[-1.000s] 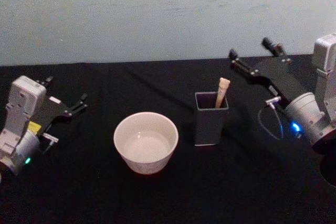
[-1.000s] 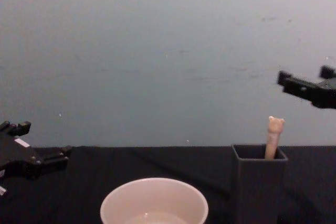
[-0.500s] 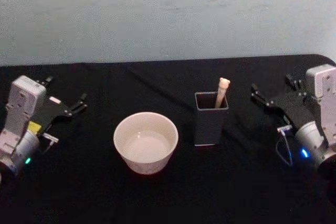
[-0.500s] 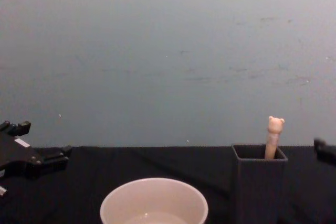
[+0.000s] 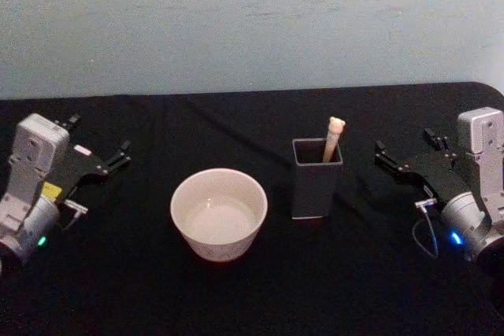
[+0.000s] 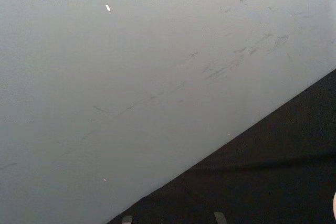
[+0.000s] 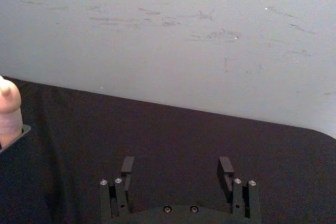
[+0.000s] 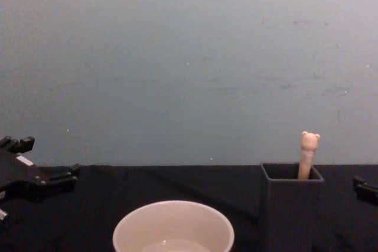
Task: Pick up the stirring spoon with one hand, stir inside the cup, then place it back in its original position.
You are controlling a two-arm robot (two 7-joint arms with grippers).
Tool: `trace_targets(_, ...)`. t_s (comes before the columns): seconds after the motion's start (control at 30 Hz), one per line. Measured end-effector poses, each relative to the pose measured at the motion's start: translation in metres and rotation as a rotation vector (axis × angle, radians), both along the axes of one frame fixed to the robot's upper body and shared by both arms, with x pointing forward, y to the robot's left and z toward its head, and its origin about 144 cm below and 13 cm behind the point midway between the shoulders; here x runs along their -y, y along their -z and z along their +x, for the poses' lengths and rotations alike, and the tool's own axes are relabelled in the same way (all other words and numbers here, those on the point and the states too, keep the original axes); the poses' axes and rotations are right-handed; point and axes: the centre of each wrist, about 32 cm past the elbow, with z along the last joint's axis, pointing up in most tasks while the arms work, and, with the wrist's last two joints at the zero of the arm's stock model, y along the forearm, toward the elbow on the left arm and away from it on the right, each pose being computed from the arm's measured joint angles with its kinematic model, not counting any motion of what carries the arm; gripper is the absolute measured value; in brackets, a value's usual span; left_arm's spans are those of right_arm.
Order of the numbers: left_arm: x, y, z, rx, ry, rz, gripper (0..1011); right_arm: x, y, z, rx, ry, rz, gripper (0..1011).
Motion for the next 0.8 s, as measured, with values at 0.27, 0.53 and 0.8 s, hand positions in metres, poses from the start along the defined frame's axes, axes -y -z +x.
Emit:
trace_targets(0.27,0.0,0.0,0.0,0.0,0.0,0.0,1001,-0.0005,-0.0005,-0.0002,0.004,0.002,-0.003,1000)
trace_targets(0.53,0.0,0.0,0.0,0.0,0.0,0.0,1001,-0.0007,-0.0007,-0.0005,0.006,0.002,-0.004,1002)
trace_targets(0.8,0.0,0.0,0.0,0.0,0.0,0.0,1001,-0.0008,-0.0008,-0.0005,0.008,0.002,-0.005,1000)
